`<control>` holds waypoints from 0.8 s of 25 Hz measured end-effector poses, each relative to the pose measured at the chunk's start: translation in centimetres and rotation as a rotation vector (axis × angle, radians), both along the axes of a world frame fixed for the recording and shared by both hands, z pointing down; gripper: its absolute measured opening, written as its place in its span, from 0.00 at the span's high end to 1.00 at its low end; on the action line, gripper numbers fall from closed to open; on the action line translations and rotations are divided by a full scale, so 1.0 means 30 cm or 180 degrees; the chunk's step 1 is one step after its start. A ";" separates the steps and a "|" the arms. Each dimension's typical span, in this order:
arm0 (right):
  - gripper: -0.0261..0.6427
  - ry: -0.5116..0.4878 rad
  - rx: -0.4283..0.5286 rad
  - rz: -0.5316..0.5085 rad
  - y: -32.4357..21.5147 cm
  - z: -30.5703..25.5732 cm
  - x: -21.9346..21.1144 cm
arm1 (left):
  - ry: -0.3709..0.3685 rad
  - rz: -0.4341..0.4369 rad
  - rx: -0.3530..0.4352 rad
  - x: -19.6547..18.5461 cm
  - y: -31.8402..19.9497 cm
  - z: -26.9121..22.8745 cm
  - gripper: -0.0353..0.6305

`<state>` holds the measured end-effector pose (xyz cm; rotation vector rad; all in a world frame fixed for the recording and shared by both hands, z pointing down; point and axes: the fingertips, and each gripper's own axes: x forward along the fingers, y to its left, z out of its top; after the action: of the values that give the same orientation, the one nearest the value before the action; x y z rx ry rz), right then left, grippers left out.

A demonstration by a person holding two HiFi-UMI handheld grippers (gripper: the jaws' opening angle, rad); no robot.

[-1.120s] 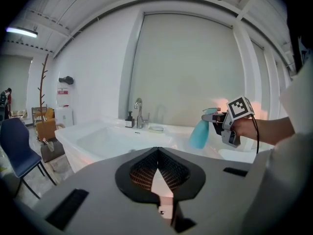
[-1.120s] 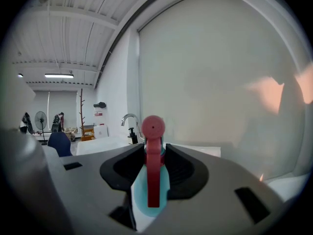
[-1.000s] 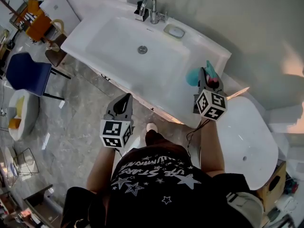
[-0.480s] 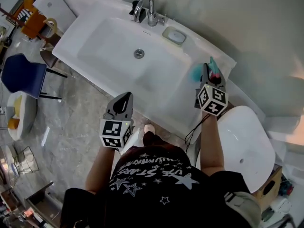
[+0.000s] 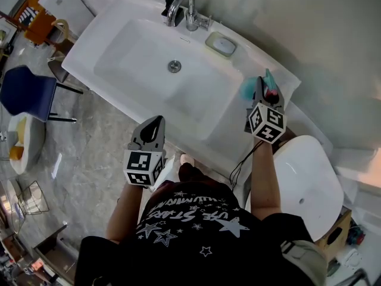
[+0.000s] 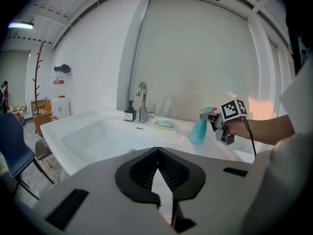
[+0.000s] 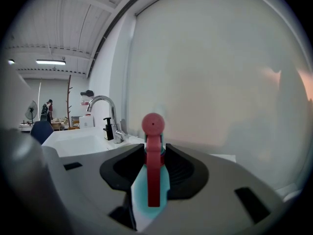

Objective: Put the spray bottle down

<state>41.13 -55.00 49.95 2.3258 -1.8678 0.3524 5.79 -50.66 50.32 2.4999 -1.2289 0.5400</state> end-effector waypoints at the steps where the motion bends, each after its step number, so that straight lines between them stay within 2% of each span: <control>1: 0.74 0.0019 -0.0005 -0.0018 -0.005 0.002 -0.004 | -0.0004 0.0001 -0.0005 0.001 -0.002 0.004 0.92; 9: 0.74 0.0075 -0.0035 -0.0010 -0.012 0.011 -0.008 | -0.0004 -0.0008 -0.0029 -0.007 0.014 0.012 0.92; 12: 0.63 0.0045 -0.0072 -0.0071 -0.007 0.008 -0.018 | -0.0019 -0.0012 -0.0029 -0.024 0.026 0.010 0.92; 15: 0.58 0.0043 -0.0081 -0.0108 0.009 -0.003 -0.027 | 0.0047 -0.0016 -0.0004 -0.034 0.040 -0.007 0.92; 20: 0.54 0.0091 -0.0043 -0.0136 0.077 -0.048 -0.051 | 0.0112 -0.0031 0.0075 -0.050 0.099 -0.053 0.92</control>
<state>39.60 -52.69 48.51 2.2663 -1.8927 0.3243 4.30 -47.69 48.74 2.5105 -1.2407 0.4800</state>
